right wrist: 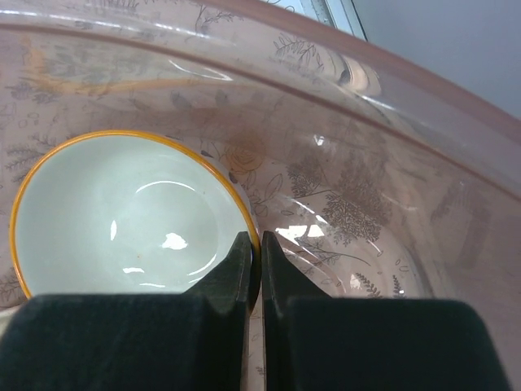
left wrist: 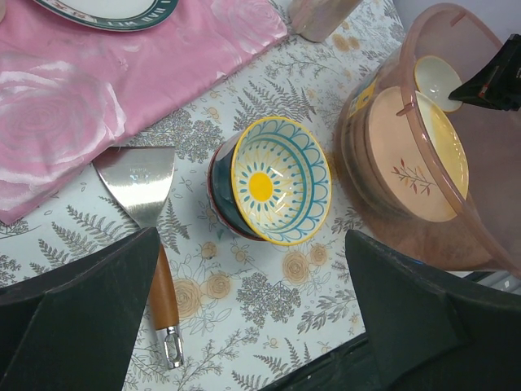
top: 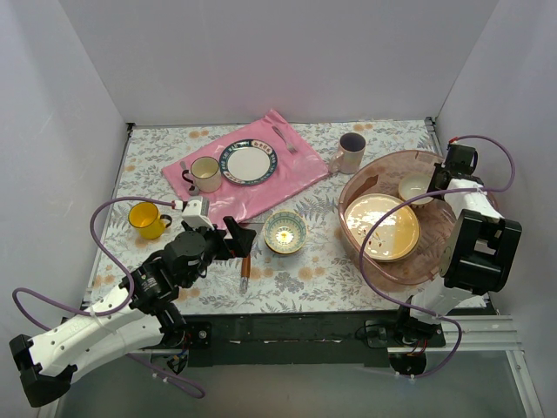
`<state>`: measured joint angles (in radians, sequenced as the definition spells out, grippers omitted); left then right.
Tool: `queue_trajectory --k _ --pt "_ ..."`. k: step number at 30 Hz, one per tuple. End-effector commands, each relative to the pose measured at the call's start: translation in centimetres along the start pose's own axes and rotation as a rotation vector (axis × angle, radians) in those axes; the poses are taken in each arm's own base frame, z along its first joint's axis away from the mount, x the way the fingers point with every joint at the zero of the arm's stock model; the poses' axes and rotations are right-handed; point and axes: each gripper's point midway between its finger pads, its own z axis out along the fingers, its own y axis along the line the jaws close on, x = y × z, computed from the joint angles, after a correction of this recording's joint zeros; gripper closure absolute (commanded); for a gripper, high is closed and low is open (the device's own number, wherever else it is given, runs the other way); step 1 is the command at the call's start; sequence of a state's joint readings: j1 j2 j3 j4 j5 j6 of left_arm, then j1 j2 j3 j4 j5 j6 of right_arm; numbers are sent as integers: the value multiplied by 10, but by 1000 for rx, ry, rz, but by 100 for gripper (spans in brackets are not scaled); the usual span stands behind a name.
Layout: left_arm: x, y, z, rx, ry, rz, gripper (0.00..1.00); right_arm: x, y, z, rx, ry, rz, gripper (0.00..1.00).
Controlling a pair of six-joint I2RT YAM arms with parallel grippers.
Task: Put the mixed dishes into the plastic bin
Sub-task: Place the bowl in the plastic bin.
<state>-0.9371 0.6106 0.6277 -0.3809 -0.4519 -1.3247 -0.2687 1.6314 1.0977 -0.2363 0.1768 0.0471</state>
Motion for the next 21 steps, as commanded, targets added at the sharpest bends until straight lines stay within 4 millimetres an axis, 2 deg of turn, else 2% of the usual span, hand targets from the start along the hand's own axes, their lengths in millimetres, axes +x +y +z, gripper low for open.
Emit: queue_trajectory --k 1,11,16,21 --pt "-4 -2 0 11 -14 -13 2 -3 -1 -2 -1 -15 -21 91" --pt "0 -7 4 25 3 -12 2 1 -4 -3 -4 -1 -31 76" --pt "-1 -8 4 30 4 -15 2 5 -5 -2 -9 9 -30 73" --pt "0 -11 3 44 7 -22 2 4 -3 -4 -30 10 -29 64"
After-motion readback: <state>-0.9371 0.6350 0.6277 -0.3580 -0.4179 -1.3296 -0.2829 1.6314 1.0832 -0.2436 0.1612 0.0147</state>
